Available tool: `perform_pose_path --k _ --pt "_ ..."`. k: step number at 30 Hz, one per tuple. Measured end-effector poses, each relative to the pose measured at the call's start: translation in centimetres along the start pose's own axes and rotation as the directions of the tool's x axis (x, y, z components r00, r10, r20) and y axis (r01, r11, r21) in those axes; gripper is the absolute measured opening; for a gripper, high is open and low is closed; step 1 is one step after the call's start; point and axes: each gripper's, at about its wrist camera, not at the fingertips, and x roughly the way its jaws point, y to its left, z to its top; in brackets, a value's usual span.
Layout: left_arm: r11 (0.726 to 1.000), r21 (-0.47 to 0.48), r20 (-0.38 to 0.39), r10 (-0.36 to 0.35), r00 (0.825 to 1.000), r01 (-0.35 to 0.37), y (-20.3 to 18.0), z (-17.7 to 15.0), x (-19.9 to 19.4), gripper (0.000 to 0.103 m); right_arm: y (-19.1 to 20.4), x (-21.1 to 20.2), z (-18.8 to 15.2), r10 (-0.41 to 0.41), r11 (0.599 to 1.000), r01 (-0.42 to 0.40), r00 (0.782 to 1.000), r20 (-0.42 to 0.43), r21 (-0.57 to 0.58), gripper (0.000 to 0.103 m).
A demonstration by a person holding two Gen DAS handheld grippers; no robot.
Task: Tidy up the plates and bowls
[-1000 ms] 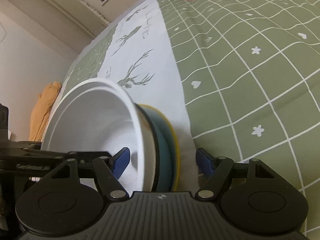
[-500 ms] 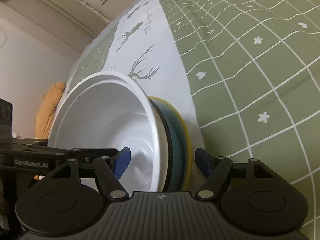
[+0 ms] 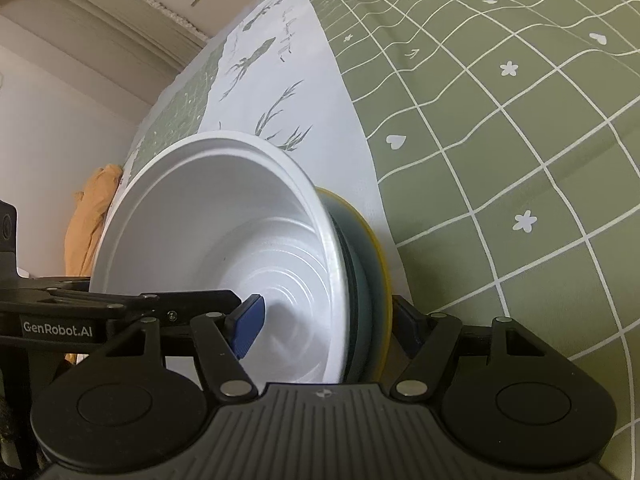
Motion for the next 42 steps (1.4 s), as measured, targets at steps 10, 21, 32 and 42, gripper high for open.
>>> perform_pose_path --k 10,21,32,42 --pt "1.000 0.000 -0.012 0.010 1.000 -0.010 0.0 0.2 0.1 0.065 -0.1 -0.1 -0.1 -0.008 1.000 0.008 1.000 0.008 0.004 0.070" --pt "0.999 -0.040 -0.039 -0.030 0.999 0.028 0.8 -0.1 1.0 0.069 -0.2 0.1 -0.3 -0.004 1.000 0.005 1.000 -0.012 0.014 0.065" --pt "0.998 -0.045 -0.036 -0.037 0.999 0.035 0.9 -0.5 0.8 0.068 -0.1 0.2 -0.4 0.012 0.999 -0.010 0.999 -0.041 0.032 0.064" --pt "1.000 -0.004 -0.020 0.002 1.000 -0.002 0.2 -0.8 -0.1 0.066 0.1 -0.1 -0.4 0.005 1.000 -0.005 1.000 -0.022 0.014 0.065"
